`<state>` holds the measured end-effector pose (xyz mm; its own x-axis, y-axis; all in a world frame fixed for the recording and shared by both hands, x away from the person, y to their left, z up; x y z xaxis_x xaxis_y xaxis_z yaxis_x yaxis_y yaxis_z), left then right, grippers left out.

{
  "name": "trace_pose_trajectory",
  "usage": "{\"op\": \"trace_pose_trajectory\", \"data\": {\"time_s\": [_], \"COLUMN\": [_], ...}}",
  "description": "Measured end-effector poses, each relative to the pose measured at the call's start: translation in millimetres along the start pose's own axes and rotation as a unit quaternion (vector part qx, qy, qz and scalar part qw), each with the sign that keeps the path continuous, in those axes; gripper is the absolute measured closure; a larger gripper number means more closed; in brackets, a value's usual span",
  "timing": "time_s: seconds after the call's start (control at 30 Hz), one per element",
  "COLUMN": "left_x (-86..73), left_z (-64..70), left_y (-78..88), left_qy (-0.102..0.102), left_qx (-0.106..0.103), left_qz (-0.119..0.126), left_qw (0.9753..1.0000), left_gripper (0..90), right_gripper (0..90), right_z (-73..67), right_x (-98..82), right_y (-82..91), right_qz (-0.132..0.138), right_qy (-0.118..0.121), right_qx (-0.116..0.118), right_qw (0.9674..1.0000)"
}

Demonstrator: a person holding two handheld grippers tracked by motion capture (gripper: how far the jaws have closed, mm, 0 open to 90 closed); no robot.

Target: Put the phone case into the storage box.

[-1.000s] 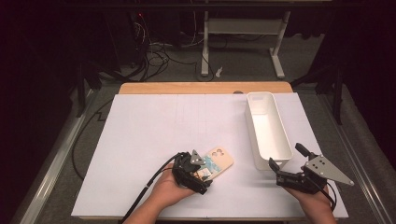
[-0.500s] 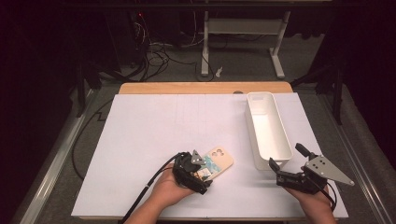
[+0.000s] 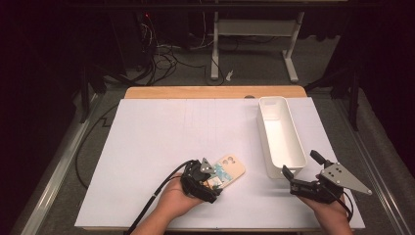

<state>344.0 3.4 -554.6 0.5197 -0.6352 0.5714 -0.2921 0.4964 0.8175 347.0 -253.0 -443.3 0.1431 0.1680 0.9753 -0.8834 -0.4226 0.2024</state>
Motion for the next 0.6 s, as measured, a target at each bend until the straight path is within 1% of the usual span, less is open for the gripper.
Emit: {"op": "trace_pose_trajectory", "data": {"time_s": [0.07, 0.2, 0.4, 0.43, 0.47, 0.5, 0.6], "left_x": [0.5, 0.6, 1.2, 1.5, 1.5, 2.0, 2.2], "left_z": [0.1, 0.2, 0.2, 0.2, 0.2, 0.3, 0.3], "left_y": [0.1, 0.2, 0.6, 0.6, 0.6, 0.5, 0.3], "left_qy": [0.000, 0.000, 0.001, -0.001, -0.001, -0.001, -0.001], "left_qx": [0.004, 0.004, 0.002, 0.002, 0.002, 0.002, 0.003], "left_qz": [-0.004, -0.004, -0.016, -0.023, -0.023, -0.029, -0.032], "left_qw": [1.0000, 1.0000, 0.9999, 0.9997, 0.9997, 0.9996, 0.9995], "left_gripper": [10.7, 10.9, 11.2, 11.2, 11.1, 11.1, 10.7], "right_gripper": [0.1, 0.1, 0.1, 0.1, 0.1, 0.1, 0.2], "right_z": [0.3, 0.6, 1.0, 0.9, 0.7, 0.6, 0.7], "right_x": [0.1, 0.3, 0.0, 0.1, 0.2, 0.2, 0.1], "right_y": [0.1, 0.2, 0.3, 0.4, 0.4, 0.3, 0.2], "right_qz": [0.000, 0.001, 0.000, 0.000, 0.000, 0.000, 0.000], "right_qy": [0.000, -0.001, -0.001, -0.001, -0.001, -0.001, -0.001], "right_qx": [0.000, 0.000, 0.000, 0.000, 0.000, 0.000, 0.000], "right_qw": [1.0000, 1.0000, 1.0000, 1.0000, 1.0000, 1.0000, 1.0000]}}
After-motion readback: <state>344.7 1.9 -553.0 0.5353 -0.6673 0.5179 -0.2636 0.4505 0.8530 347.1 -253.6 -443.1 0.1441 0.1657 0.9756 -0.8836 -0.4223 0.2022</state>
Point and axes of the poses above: each handheld gripper's, and its own axes: y roughly backward along the jaws, x roughly out of its top, z roughly to its right, the point moved 10 cm from there along -y, roughly forward along the jaws, and after that the axes turned 3 degrees about y, right-handed, at the moved point
